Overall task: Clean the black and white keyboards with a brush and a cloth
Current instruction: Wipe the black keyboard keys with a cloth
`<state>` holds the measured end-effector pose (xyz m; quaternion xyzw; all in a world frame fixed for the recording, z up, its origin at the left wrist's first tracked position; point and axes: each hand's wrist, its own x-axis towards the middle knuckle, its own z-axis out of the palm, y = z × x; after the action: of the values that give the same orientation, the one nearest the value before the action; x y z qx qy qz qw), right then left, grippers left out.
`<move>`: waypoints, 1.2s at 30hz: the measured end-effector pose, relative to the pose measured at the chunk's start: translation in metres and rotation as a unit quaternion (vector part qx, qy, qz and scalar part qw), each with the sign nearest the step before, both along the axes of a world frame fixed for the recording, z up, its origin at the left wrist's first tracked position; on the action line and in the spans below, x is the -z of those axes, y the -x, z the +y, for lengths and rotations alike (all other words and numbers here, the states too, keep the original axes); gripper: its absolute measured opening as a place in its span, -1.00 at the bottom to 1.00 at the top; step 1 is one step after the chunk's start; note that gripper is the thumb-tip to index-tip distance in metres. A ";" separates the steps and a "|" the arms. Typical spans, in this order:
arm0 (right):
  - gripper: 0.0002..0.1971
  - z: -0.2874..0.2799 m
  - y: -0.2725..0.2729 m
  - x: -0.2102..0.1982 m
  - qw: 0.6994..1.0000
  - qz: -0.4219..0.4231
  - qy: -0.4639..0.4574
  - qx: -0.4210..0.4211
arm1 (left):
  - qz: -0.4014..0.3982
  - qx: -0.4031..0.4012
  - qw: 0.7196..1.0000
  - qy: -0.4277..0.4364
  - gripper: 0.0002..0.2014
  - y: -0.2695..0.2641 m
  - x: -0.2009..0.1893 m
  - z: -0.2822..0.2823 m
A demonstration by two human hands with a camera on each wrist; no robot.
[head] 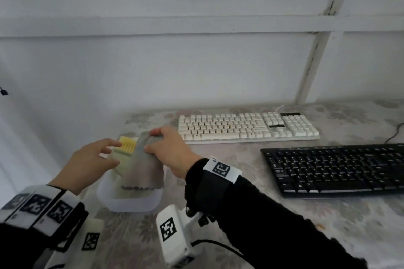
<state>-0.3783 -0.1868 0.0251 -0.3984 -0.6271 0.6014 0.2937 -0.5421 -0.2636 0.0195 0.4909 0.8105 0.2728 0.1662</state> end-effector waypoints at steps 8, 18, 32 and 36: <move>-0.53 0.000 0.009 0.012 1.000 -0.017 0.016 0.001 | -0.024 0.019 1.000 -0.008 -0.75 0.016 0.020 0.014; -0.62 -0.007 0.036 0.019 0.997 -0.065 -0.025 0.032 | -0.009 0.014 0.999 -0.044 -0.73 0.013 0.020 0.023; -0.57 0.003 0.044 0.029 0.997 -0.047 0.039 0.042 | -0.162 0.039 0.981 -0.101 -0.65 0.009 0.008 0.022; -0.60 0.005 0.037 0.019 0.995 -0.091 -0.019 0.035 | -0.129 0.028 0.986 -0.100 -0.68 0.017 0.003 0.023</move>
<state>-0.4150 -0.1819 0.0062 -0.4674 -0.6482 0.5404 0.2634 -0.5589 -0.2409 0.0169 0.4880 0.7371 0.4086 0.2272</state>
